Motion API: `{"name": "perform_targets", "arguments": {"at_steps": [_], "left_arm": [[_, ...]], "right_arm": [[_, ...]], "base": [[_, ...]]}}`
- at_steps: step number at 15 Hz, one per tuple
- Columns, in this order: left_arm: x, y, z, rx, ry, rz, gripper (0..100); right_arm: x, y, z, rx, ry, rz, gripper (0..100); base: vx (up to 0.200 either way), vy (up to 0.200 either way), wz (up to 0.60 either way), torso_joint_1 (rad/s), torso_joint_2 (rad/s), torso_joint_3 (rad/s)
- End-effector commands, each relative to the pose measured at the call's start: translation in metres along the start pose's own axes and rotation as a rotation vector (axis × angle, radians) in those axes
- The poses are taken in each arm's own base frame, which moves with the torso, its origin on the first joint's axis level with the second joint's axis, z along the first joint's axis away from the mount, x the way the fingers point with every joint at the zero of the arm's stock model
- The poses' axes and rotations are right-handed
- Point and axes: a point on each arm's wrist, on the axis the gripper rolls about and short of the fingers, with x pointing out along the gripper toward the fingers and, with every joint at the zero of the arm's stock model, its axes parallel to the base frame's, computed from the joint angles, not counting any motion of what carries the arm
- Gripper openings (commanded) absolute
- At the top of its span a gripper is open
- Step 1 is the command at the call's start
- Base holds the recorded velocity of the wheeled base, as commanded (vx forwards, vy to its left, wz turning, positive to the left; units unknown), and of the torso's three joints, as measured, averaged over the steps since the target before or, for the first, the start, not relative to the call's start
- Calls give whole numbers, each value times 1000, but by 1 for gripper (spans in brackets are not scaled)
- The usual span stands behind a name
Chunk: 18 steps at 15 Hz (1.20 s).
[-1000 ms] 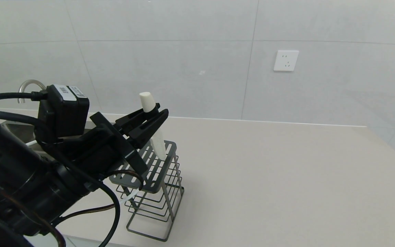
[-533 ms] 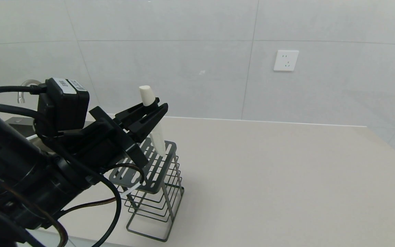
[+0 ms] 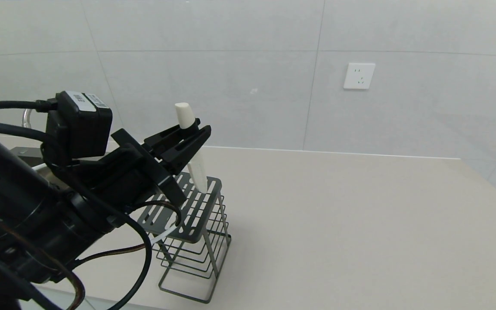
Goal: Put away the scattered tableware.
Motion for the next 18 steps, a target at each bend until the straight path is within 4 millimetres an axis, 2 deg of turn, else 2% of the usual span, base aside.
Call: {"name": "perform_targets", "arguments": {"at_steps": [1,5,18], "left_arm": [[2,1,4,30,2,2,0],[9,-9,13,27,-15,25,0],[9,-18,3,2,41,92,0]], "right_arm": [[0,0,0,-2,1,1,100],[0,0,0,-4,1,1,100],[0,0,0,-2,3,1,100]], "base": [[0,0,0,0,0,0],[0,0,0,0,0,0],[0,0,0,0,0,0]]}}
